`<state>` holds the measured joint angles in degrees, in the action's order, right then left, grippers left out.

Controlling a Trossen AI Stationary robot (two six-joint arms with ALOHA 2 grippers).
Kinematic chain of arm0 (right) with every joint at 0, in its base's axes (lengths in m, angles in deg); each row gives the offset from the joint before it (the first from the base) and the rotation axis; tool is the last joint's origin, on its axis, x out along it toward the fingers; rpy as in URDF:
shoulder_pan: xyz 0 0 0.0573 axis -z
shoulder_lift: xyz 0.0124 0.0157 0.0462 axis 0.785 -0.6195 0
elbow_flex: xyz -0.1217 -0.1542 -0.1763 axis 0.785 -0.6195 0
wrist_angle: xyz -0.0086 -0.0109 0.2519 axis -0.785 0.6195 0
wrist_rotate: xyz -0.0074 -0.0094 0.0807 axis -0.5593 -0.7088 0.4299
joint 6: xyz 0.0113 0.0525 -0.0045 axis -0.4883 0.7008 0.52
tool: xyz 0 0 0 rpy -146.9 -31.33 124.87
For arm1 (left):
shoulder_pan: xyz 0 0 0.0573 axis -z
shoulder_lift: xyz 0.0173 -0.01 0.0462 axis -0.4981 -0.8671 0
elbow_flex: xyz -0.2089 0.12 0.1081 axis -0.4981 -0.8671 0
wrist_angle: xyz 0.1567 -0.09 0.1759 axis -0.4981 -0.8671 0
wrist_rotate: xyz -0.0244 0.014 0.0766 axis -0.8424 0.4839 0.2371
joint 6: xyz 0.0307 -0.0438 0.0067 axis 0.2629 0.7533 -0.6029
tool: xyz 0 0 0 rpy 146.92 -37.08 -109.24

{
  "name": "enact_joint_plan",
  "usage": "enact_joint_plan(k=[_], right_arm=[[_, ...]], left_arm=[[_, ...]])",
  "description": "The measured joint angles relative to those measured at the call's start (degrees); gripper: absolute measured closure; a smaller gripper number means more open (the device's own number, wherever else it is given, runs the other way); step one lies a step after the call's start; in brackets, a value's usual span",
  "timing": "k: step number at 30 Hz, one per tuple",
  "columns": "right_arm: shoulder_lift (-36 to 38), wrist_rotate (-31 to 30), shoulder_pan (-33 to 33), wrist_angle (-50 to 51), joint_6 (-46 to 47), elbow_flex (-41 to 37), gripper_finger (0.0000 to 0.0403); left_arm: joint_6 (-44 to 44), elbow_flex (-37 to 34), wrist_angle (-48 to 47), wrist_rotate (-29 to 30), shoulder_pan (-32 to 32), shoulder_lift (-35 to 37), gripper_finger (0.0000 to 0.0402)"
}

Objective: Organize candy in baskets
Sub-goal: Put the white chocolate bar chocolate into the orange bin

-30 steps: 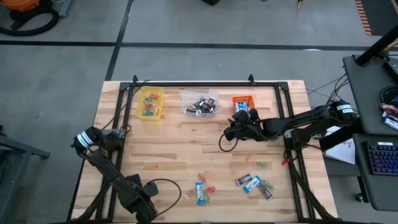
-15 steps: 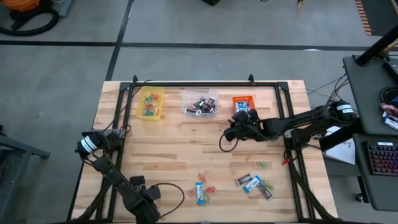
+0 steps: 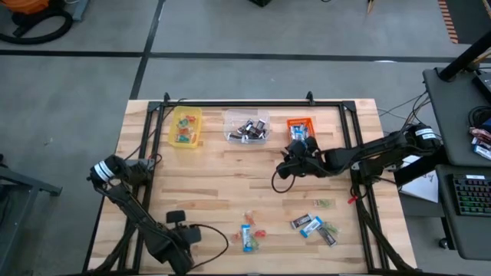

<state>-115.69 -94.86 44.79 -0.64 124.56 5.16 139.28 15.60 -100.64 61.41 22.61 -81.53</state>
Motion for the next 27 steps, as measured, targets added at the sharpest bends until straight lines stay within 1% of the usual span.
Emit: enact_joint_plan(k=[5, 7, 9, 11, 14, 16, 18, 20, 27], right_arm=[[0.0, 0.0, -1.24, -1.2, -0.41, -0.02, 0.0312], [0.0, 0.0, -1.79, -4.34, -2.12, -0.04, 0.0311], [0.0, 0.03, -2.24, -9.64, -6.03, -0.04, 0.031], [0.0, 0.84, -2.3, -16.92, -11.34, -0.04, 0.0313], [0.0, 6.4, -2.15, -27.93, -21.15, -0.04, 0.0322], [-0.07, 10.86, -2.24, -32.19, -25.25, -0.04, 0.0329], [-0.13, 14.22, -2.72, -33.71, -26.45, -0.04, 0.0336], [-0.15, 16.03, -3.19, -33.68, -26.55, -0.04, 0.0341], [-0.28, 16.24, -5.3, -33.62, -25.48, -0.24, 0.035]], left_arm=[[-5.29, 0.03, 3.77, 13.27, -0.61, 4.88, 0.0392], [-6.24, 0.11, 3.86, 16.61, -0.9, 6.53, 0.04], [-8.03, 0.11, 3.85, 16.82, -0.89, 7.61, 0.0399], [-9.73, 0.11, 3.8, 15.08, -0.7, 8.12, 0.0397], [-9.17, -0.27, 4.0, 14.01, 0.21, 7.83, 0.0395], [-6.92, -0.73, 5.02, 13.47, 1.03, 7.09, 0.0395], [-4.75, -1.08, 5.59, 12.64, 2.04, 5.97, 0.039], [-2.45, -1.24, 5.68, 12.01, 3.58, 4.5, 0.0378], [3.19, -1.86, 2.97, 11.52, 7.22, -0.33, 0.0312]])
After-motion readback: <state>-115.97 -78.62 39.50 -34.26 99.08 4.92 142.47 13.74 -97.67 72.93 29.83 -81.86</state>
